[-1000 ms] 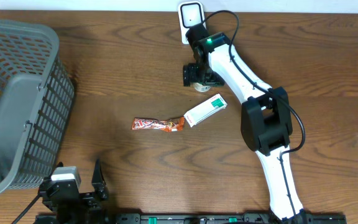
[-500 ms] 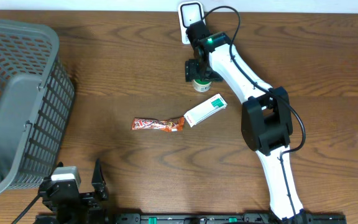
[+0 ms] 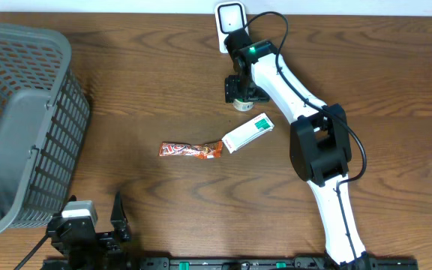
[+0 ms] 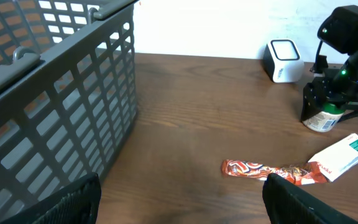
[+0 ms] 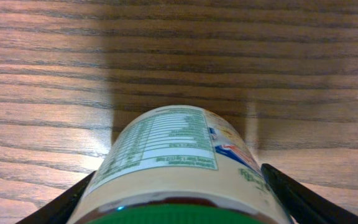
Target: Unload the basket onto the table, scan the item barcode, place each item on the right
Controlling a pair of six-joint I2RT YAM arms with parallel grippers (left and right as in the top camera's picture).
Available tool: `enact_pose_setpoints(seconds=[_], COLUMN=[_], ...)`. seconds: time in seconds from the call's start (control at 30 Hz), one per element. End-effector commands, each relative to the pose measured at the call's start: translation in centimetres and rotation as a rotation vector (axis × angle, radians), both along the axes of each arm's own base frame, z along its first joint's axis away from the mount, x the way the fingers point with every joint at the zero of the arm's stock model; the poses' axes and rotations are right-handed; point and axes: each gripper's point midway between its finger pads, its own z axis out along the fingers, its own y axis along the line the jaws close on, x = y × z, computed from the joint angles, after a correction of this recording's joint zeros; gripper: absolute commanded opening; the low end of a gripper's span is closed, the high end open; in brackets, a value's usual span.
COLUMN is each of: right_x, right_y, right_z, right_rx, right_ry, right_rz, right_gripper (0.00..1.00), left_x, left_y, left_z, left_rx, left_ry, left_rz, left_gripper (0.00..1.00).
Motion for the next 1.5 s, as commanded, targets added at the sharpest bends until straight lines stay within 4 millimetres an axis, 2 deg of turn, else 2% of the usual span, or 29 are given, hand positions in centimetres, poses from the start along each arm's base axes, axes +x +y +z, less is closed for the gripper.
enact_pose_setpoints(seconds=[0.0,0.13,0.37,0.5,0.7,0.87,1.03,1.27,1.47], right_x=[-0.3,-0.1,-0.6,-1.0,-2.5,-4.0,-5.4,-8.2,-9.1], right_y=[-0.5,-0.4,-0.7,-0.6,0.4,0.3,0.7,3.1,5.7], right_z=[-3.0,-3.0,-2.5,-2.0,-0.1,1.8,4.1,7.5,9.0], right_rx=[-0.034,-0.032,-0.042,-0.044,0.036,0.058,0.093,0.275,0.455], right_ry=[0.047,0.038,0.061,0.077,0.159,0.230,0.286,0.397,0.448], right_rz=[0.010,0.021,0.020,0.033,0.078,0.090,0.095,0.159,0.175], right_gripper=[0.72,0.71,0.61,0.61,0.60,0.53,0.56,0.58,0.59], left_x=[-0.1,-0.1,-0.1,-0.1,-0.1,-0.1,-0.1,-0.1,-0.1], left_y=[-0.2,-0.2,-0.2,-0.2,-0.2,-0.2,-0.2,-0.2,-0.2], left_z=[0.2,0.2,0.2,0.2,0.2,0.2,0.2,0.2,0.2], left_rx=[0.000,0.000,0.000,0.000,0.000,0.000,0.000,0.000,0.000], left_ry=[-0.012,-0.012,-0.012,-0.012,-0.011,-0.011,-0.011,-0.012,-0.012], left_rz=[-0.009,-0.009,-0.009,-0.009,-0.009,-0.009,-0.009,-0.009,-0.009], left_gripper=[0.84,0.84,0.84,0.84,0.84,0.84,0.84,0.84,0.84])
